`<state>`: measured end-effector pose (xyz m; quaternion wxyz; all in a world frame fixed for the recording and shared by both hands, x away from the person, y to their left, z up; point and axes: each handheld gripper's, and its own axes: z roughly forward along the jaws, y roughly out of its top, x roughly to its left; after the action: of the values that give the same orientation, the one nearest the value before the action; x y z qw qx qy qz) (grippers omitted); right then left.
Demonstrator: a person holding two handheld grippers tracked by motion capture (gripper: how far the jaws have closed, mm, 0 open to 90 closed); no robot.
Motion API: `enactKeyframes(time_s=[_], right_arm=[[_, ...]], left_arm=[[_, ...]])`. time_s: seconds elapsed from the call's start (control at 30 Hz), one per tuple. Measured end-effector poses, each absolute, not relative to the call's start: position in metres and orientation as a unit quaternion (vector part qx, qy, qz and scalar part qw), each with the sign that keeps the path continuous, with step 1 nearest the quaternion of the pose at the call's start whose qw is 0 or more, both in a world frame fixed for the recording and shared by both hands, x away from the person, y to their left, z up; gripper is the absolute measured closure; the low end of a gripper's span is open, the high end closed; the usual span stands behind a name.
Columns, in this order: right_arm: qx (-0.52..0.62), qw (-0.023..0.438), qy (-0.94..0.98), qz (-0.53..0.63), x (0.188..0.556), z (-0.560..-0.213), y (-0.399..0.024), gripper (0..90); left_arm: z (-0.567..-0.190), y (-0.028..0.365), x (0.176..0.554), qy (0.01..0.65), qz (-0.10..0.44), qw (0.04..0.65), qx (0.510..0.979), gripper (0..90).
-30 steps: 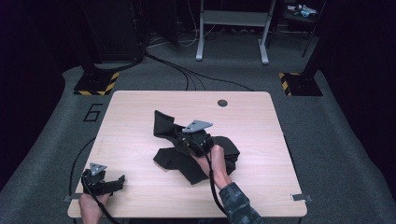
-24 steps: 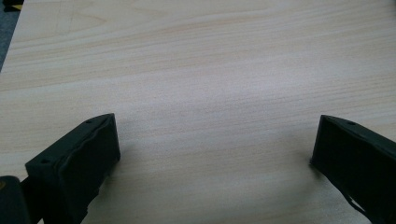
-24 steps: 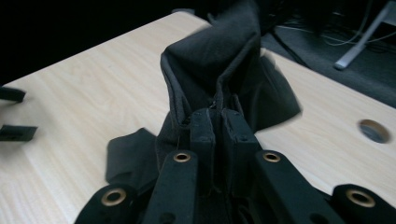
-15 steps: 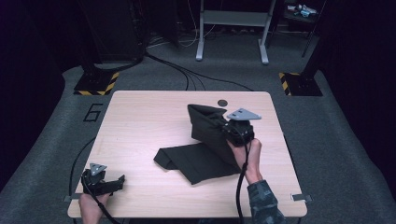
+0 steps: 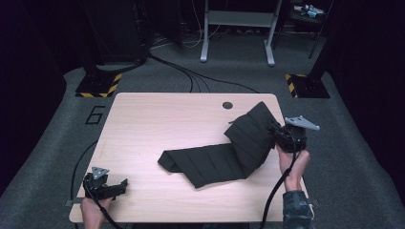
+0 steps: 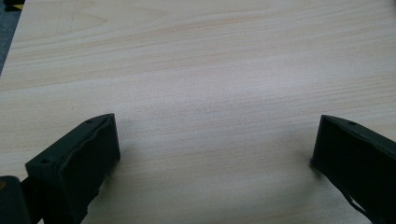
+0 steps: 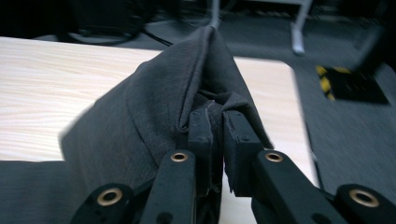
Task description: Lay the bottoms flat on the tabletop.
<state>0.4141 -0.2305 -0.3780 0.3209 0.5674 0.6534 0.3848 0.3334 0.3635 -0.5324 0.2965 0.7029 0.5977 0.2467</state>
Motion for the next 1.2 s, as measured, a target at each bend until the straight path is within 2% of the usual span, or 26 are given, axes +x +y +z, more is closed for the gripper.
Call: enactKeyframes(time_s=[0.07, 0.27, 0.4, 0.43, 0.5, 0.57, 0.67, 0.77, 0.87, 1.2], right_arm=[[0.586, 0.321, 0.645, 0.37, 0.413, -0.385, -0.243, 83.1], [0.623, 0.281, 0.651, 0.331, 0.412, -0.417, -0.272, 75.7], [0.625, 0.246, 0.649, 0.358, 0.412, -0.433, -0.281, 57.0], [0.619, 0.24, 0.658, 0.354, 0.415, -0.437, -0.28, 45.0], [0.614, 0.228, 0.674, 0.341, 0.421, -0.444, -0.274, 36.9], [0.61, 0.214, 0.689, 0.328, 0.429, -0.453, -0.265, 23.5], [0.607, 0.181, 0.714, 0.297, 0.444, -0.471, -0.25, 14.8], [0.601, 0.154, 0.736, 0.272, 0.45, -0.488, -0.235, 14.9], [0.59, 0.151, 0.75, 0.259, 0.45, -0.499, -0.222, 14.3], [0.576, 0.147, 0.757, 0.271, 0.429, -0.503, -0.177, 13.7]], left_arm=[[-0.532, 0.364, 0.334, 0.595, 0.248, 0.294, 0.706, 0.2], [-0.531, 0.364, 0.336, 0.592, 0.243, 0.295, 0.71, 0.0], [-0.524, 0.36, 0.339, 0.588, 0.239, 0.311, 0.708, 0.1], [-0.521, 0.357, 0.34, 0.585, 0.239, 0.313, 0.709, 0.1], [-0.517, 0.352, 0.344, 0.576, 0.239, 0.315, 0.715, 0.0], [-0.515, 0.347, 0.348, 0.57, 0.238, 0.322, 0.717, 0.0], [-0.511, 0.34, 0.352, 0.561, 0.237, 0.324, 0.724, 0.0], [-0.511, 0.337, 0.353, 0.555, 0.232, 0.324, 0.73, 0.0], [-0.512, 0.337, 0.352, 0.556, 0.227, 0.327, 0.73, 0.0], [-0.51, 0.334, 0.346, 0.55, 0.23, 0.34, 0.727, 0.2]])
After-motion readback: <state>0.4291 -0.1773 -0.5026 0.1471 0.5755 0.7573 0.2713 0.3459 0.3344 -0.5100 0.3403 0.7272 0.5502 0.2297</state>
